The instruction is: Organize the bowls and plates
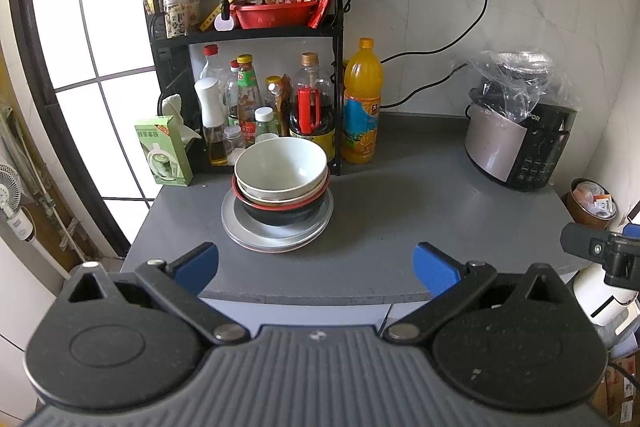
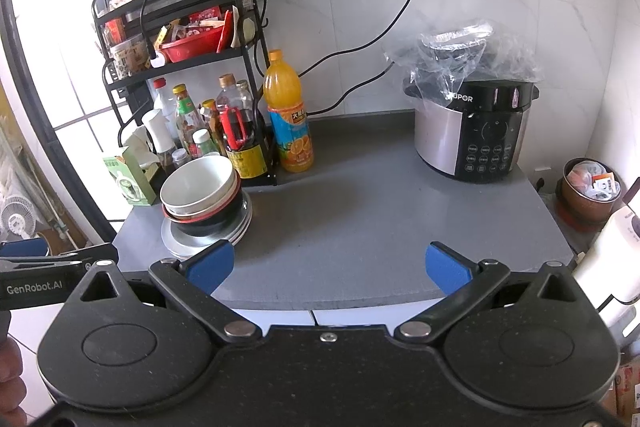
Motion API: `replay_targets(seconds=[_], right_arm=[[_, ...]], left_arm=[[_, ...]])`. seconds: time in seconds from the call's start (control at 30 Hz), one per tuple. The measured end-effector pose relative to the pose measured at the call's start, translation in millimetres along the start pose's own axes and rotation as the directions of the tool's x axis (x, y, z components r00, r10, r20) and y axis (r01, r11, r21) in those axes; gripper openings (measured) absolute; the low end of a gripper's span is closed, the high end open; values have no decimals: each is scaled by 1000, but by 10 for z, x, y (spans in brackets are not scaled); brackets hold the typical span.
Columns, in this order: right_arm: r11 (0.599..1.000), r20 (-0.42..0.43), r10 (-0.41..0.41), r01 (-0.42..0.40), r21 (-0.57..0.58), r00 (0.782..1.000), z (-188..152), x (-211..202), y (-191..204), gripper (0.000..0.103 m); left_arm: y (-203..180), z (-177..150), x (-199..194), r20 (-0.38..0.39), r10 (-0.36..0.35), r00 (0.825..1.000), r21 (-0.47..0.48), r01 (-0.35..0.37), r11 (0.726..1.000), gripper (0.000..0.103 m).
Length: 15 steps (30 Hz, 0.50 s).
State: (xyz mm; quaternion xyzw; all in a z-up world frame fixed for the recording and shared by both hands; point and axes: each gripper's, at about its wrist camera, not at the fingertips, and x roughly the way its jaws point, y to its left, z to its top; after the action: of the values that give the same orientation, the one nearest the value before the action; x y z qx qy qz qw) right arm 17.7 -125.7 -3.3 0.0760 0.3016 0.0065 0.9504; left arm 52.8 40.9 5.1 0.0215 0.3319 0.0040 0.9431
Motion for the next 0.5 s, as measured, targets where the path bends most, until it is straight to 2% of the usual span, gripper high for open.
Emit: replay_targets(seconds=[0.5], right_arm=[[1000, -8, -2, 2, 7, 1000, 24, 83, 3, 103]], left_arm=[[-9, 36, 59, -7, 5, 1000, -2, -5, 1000, 103]])
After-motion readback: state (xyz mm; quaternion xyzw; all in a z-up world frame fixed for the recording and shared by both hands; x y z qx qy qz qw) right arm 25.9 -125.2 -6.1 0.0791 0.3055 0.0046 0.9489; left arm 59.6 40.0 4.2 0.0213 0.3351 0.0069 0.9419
